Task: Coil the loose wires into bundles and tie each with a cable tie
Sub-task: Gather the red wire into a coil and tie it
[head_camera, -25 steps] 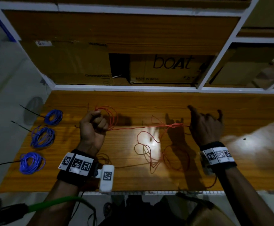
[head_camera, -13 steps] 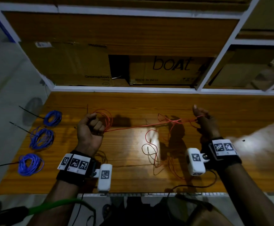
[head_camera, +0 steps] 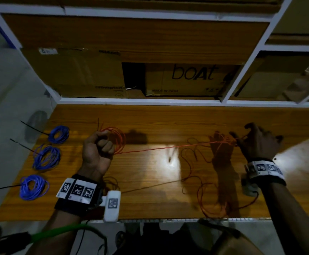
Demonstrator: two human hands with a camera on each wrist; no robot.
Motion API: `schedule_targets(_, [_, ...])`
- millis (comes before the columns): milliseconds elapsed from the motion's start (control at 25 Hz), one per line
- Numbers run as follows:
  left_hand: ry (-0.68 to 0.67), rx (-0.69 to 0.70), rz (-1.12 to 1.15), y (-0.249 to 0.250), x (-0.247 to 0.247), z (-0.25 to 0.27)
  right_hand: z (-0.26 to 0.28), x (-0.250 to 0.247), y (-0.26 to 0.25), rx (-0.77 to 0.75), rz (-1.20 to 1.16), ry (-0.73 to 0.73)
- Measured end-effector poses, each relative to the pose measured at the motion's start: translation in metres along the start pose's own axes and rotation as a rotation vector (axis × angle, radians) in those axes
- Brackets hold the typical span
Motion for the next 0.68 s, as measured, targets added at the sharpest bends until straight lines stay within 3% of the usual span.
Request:
schedule_targets(240, [0.141,0.061,-0.016,0.024,-0.043,-0.005,0.009,0.001,0.011,-0.007,0.037,0.082])
schedule_targets(400, [0.143,0.099,-0.073,0.037,-0.063,-0.007,-0.008,0.000,0.008,-0.035,-0.065,0.045])
schedule_targets(520, [0.051,0.126,-0.036,0.037,-0.047,-0.008,-0.016,0.008,-0.007,-0.053,-0.207,-0.088])
schedule_targets(680, [-0.018,0.055,-0.030,0.006,-0.021,-0.002,0.001,-0.011,-0.049,-0.344,-0.313,-0.262])
Point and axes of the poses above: each hand's wrist, its own z-axis away from the middle knuckle, its own x-axis out of the palm, y = z × x, the point moved 6 cm from there along -z, towards the middle knuckle, and after that the axes turned 11 degrees about -y, right-handed, at the moved point
